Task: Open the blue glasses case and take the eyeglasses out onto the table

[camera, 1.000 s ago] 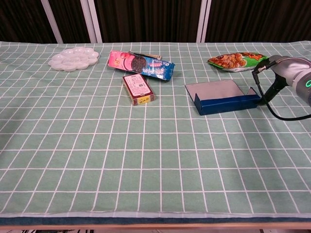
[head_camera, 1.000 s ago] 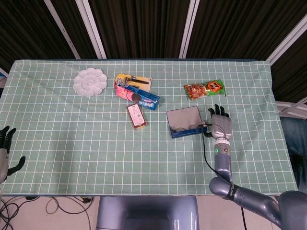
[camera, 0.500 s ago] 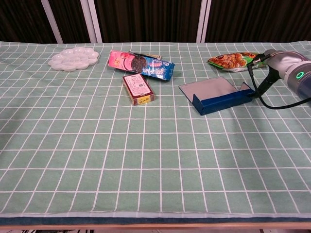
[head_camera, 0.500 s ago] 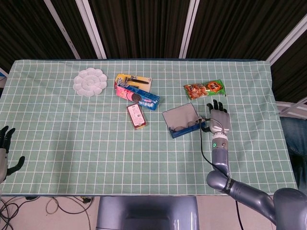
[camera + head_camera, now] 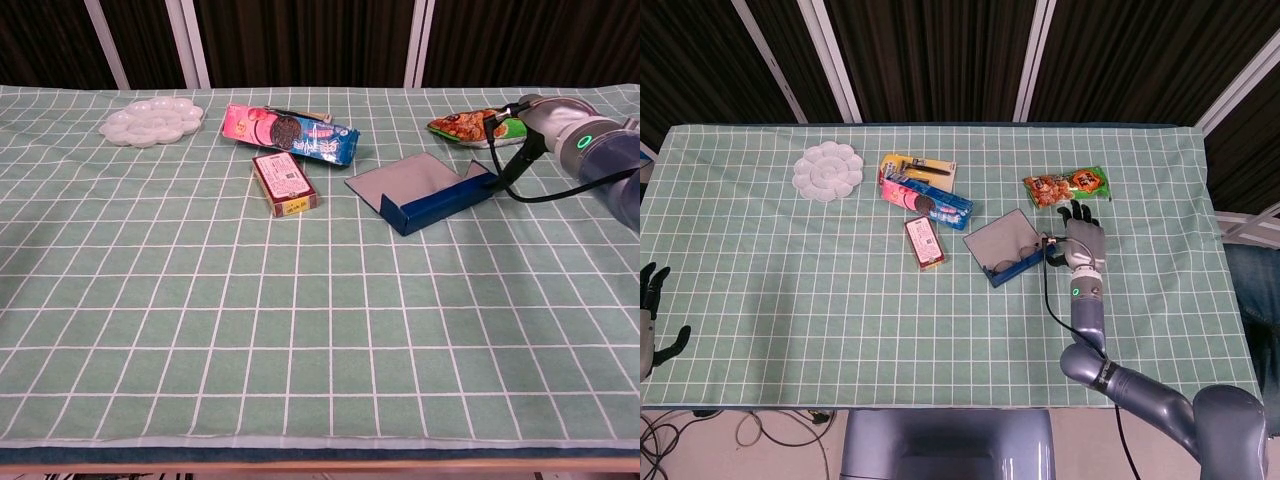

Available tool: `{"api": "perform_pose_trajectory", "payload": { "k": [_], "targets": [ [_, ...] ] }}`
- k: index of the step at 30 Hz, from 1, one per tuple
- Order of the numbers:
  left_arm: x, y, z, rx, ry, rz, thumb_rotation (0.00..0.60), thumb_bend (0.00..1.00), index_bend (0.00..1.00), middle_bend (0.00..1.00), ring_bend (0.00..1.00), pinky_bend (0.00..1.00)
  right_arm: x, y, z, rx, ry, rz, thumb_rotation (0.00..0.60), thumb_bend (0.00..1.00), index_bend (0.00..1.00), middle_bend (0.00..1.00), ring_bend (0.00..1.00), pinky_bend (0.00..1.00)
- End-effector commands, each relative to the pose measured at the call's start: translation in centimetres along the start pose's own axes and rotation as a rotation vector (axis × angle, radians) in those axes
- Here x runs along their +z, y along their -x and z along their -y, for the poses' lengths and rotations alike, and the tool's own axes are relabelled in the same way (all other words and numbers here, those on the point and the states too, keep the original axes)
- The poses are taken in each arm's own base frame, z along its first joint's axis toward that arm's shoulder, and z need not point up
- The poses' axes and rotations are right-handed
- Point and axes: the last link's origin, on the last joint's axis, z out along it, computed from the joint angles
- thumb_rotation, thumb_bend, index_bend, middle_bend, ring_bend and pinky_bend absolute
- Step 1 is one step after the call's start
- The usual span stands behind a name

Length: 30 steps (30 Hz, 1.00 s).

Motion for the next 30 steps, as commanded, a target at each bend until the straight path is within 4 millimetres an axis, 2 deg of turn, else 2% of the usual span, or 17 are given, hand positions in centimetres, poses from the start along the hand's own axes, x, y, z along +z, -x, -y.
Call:
{"api": "perform_pose_trajectory", "payload": {
  "k": [1, 14, 19, 30],
  "targets": [
    [0.0, 0.0, 0.0, 0.000, 0.000, -0.001, 0.600, 0.30, 0.05, 0.00, 0.00, 0.00, 0.2, 0.0, 0.6, 0.015, -0.022, 0.013, 0.600, 0.23, 0.18, 0.07, 0.00, 0.20],
    [0.0, -0.1, 0.1, -0.002, -0.004, -0.004, 0.600, 0.30, 0.05, 0.00, 0.00, 0.00, 1.5, 0.3, 1.0, 0.064, -0.023, 0.035, 0.600, 0.17, 0.18, 0.07, 0.00, 0.20],
    [0.0, -0.1, 0.2, 0.000, -0.009, -0.005, 0.600, 0.30, 0.05, 0.00, 0.00, 0.00, 2.8, 0.1, 1.1, 0.079, -0.018, 0.024, 0.600, 0.17, 0.18, 0.07, 0.00, 0.20],
    [0.0, 0.0, 0.2, 0.000, -0.013, -0.002, 0.600, 0.31, 0.05, 0.00, 0.00, 0.00, 3.8, 0.3, 2.0, 0.181, -0.061, 0.041, 0.600, 0.17, 0.19, 0.07, 0.00, 0.20]
  ]
}}
